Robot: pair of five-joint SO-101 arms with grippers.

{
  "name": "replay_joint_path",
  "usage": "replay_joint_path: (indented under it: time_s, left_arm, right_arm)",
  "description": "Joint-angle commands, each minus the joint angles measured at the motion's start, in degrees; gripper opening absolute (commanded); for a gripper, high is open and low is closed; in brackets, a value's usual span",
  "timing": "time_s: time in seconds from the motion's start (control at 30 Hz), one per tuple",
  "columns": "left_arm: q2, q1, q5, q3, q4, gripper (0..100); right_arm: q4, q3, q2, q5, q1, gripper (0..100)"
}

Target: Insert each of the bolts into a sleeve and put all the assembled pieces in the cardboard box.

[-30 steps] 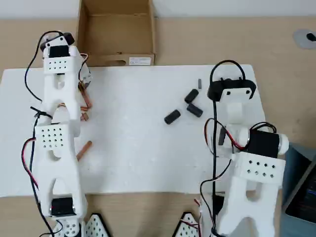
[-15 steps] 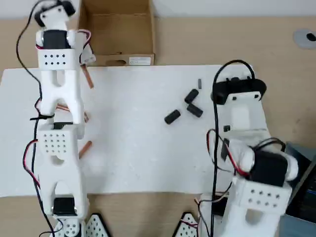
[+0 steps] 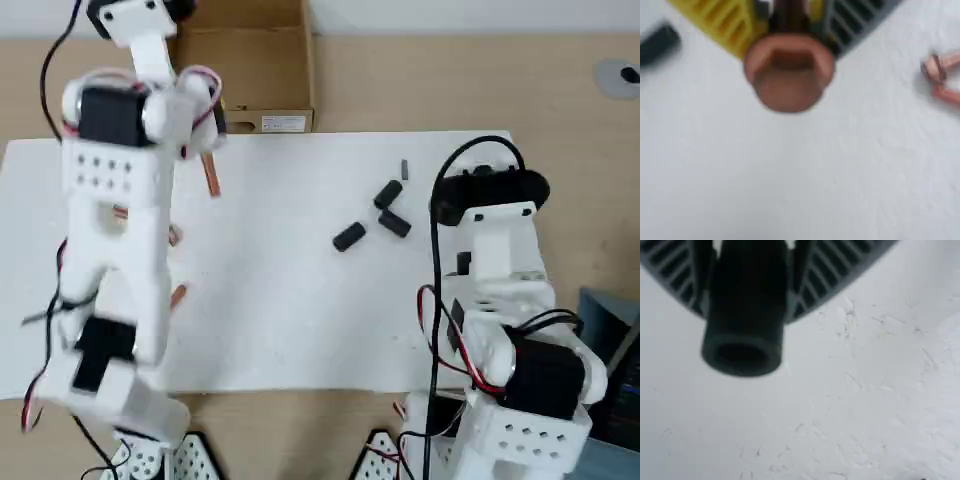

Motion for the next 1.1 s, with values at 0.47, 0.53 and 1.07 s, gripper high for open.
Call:
replay_joint_path:
  time_s: [0.47, 0.53, 1.07]
  left_arm:
    - [-49.19, 1.32, -2.99, 53.1, -9.14, 0]
    - [-54.37, 1.32, -2.99, 59.69, -12.4, 0]
    - [-89.27, 1.32, -2.64, 98.9, -31.38, 0]
  right_arm:
    - [-14.59, 8.22, -1.89, -4.75, 0.4, 0.9]
    - [-17.67, 11.47, -3.74, -4.84, -0.22, 0.9]
    - [-30.86, 35.82, -29.14, -4.57, -18.24, 0.9]
